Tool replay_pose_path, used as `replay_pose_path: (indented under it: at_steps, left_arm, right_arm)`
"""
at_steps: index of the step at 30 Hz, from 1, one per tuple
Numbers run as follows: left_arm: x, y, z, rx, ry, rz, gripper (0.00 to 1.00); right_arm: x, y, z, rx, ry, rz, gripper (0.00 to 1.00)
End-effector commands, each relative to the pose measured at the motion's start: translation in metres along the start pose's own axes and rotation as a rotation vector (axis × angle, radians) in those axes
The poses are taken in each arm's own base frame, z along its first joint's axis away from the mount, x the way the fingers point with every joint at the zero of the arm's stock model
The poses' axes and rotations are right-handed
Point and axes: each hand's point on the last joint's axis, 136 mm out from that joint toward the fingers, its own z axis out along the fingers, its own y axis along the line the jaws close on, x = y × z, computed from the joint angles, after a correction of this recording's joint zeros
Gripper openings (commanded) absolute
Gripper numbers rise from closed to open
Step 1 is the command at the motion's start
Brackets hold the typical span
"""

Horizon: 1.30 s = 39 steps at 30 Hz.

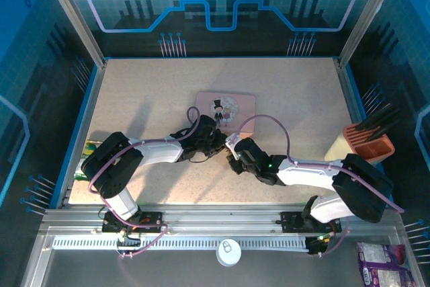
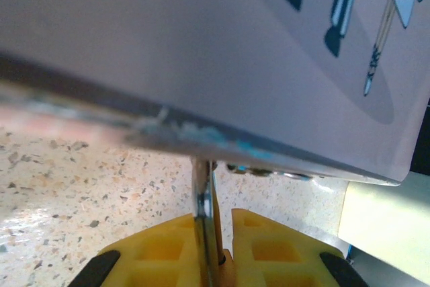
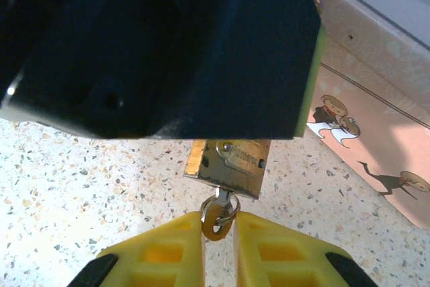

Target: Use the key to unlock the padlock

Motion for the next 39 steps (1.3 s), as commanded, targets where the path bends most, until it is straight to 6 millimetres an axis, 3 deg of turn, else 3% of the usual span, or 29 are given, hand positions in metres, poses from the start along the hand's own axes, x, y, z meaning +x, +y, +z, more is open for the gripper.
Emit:
replay_pose_path:
  at_steps: [1, 16, 39]
  left_arm:
    - [0.010, -0.049, -0.012, 0.159, 0.053, 0.000, 0.07]
    - [0.016, -0.054, -0.011, 0.165, 0.068, 0.005, 0.07]
    - [0.018, -0.052, -0.008, 0.154, 0.074, 0.004, 0.08]
  right_arm:
    - [-0.018, 0.000, 0.005, 0.024, -0.051, 0.008, 0.17]
    - [-0.023, -0.012, 0.004, 0.095, -0.081, 0.048, 0.08]
    - [-0.022, -0.005, 0.001, 0.016, -0.110, 0.192, 0.00]
